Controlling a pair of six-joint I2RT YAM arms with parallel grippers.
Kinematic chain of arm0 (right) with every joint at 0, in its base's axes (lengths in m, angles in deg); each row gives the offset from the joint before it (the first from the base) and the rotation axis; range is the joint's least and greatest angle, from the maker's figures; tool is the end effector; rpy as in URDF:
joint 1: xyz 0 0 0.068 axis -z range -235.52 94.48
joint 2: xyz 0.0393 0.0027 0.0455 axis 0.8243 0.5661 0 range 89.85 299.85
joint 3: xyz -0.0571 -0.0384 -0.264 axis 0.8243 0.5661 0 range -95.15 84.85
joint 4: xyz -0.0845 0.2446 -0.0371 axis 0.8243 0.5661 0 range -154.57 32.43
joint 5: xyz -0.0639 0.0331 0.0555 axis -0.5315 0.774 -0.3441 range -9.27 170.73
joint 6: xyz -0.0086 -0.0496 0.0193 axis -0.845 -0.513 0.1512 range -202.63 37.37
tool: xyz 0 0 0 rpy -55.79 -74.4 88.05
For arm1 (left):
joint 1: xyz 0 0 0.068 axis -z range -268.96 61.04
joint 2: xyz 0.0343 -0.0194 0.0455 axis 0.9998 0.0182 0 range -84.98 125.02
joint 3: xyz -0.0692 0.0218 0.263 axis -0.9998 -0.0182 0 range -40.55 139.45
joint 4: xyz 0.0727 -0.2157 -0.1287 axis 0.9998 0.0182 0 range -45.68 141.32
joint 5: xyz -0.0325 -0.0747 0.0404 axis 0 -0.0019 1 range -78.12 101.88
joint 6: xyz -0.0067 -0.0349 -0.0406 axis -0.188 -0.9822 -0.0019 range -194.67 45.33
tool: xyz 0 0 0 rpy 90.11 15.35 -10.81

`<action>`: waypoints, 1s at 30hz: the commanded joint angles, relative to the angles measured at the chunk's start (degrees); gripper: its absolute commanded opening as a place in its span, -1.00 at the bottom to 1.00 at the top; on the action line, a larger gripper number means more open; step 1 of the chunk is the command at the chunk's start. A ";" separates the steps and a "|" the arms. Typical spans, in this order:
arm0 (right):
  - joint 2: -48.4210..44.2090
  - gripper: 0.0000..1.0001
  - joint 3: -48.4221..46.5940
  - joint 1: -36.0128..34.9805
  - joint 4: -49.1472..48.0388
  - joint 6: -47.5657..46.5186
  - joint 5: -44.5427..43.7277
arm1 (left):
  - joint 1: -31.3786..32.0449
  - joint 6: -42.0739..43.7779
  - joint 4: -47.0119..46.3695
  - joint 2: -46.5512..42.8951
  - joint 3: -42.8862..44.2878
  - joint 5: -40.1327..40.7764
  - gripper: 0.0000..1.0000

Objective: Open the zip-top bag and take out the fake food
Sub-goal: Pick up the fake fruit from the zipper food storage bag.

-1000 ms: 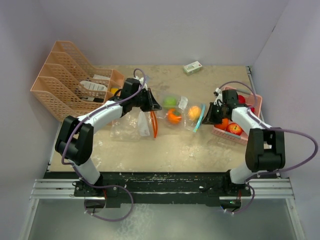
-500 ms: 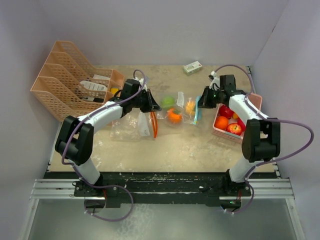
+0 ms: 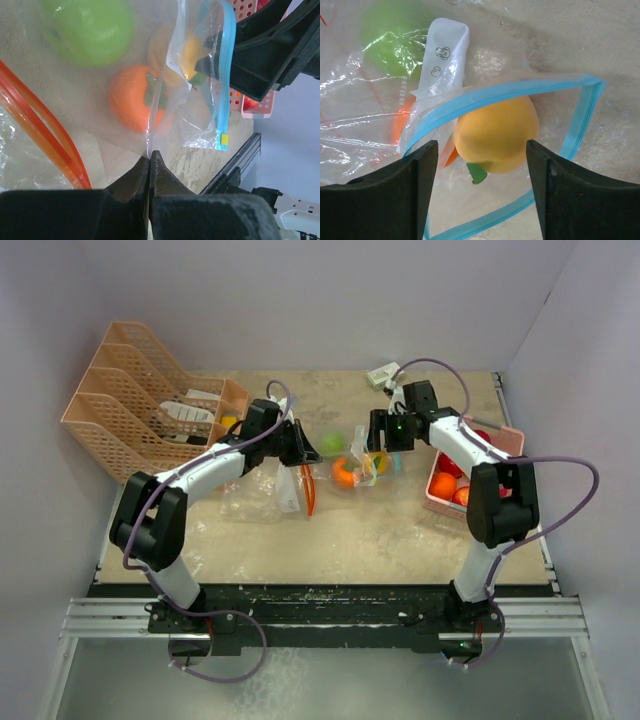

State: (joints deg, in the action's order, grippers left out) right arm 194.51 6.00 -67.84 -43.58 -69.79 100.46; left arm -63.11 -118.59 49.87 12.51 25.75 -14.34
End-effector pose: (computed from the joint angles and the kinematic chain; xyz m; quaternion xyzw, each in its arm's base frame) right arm 0.3951 0.0986 0.2379 -0.0589 0.9163 0.2344 0.3193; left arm 0.3352 -0.1798 0.2363 -0.0363 0.8758 -0.4160 0.2422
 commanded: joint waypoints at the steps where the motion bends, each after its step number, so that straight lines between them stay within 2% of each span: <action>1: 1.32 0.54 -2.73 -2.75 3.11 -4.59 -8.69 | -0.70 0.52 -1.05 -2.44 -0.08 0.11 -1.00; 5: 3.39 0.66 -2.24 -4.30 4.30 -5.37 -10.34 | -0.80 0.34 -1.35 -2.31 -0.53 -0.01 -1.00; 12: 5.25 0.66 -0.71 -5.42 4.78 -5.02 -9.93 | -0.80 0.23 -1.74 -3.06 -1.60 0.09 -1.00; 13: 5.28 0.62 -0.43 -5.44 4.76 -4.95 -10.03 | -0.80 0.16 -1.80 -3.21 -1.81 0.12 -1.00; 16: 4.47 0.02 -0.54 -5.44 5.05 -4.67 -10.79 | -0.88 0.07 -2.11 -3.51 -2.35 0.11 -1.00; 18: 3.38 -0.22 -0.92 -5.44 5.58 -4.48 -11.19 | -0.88 -0.02 -2.19 -3.77 -2.64 0.20 -1.00; 26: -2.29 -0.29 -5.92 -4.92 9.55 -2.40 -13.57 | -1.14 -0.09 -2.46 -4.14 -3.41 0.22 -1.00; 30: -4.65 -0.31 -9.30 -1.77 11.47 -0.61 -11.22 | -1.39 -0.11 -2.54 -4.21 -3.55 0.12 -1.00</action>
State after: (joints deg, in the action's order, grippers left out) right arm 195.43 2.09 -72.54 -34.49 -72.74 88.79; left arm -63.70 -118.61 49.58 11.02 22.43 -14.27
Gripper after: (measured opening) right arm 0.673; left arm 0.004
